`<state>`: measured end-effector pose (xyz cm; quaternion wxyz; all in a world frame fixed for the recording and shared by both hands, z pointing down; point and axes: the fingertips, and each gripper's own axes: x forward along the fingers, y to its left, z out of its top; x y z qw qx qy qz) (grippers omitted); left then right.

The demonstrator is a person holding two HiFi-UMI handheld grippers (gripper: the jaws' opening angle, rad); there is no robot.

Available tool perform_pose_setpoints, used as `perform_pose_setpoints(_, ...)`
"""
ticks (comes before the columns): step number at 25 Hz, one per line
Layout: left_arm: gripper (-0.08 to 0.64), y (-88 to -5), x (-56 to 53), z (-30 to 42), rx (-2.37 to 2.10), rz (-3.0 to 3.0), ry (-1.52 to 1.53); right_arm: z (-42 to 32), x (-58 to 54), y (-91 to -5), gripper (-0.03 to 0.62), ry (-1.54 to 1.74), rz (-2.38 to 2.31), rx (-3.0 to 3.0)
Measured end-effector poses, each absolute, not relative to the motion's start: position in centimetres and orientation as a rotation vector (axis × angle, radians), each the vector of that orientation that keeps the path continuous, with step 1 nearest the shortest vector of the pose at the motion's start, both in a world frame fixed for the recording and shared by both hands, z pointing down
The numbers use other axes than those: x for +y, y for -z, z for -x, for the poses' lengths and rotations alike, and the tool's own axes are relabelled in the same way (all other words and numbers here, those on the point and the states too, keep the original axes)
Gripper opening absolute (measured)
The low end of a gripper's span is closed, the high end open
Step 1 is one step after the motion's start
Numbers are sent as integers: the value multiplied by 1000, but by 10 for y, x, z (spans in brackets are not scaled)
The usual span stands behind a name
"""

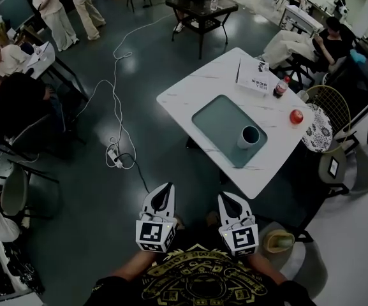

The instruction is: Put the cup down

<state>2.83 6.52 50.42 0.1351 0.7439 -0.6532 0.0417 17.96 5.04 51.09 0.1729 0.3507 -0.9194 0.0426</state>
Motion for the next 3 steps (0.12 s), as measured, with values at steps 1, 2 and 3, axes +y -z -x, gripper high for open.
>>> perform_pose_setpoints(1,11,-504,65,-29,-1891,-2155,-120,-180,50,-511,5,-124,-995,-2607)
perform_pose_setpoints(2,11,-504,65,-30,-1890,-2156,-119,-181,51,-511,5,-127,-995,-2606)
perform_pose_setpoints(3,11,-504,64,-31,-1889,-2157,-118,-183,51,-512,5,-130,-995,-2605)
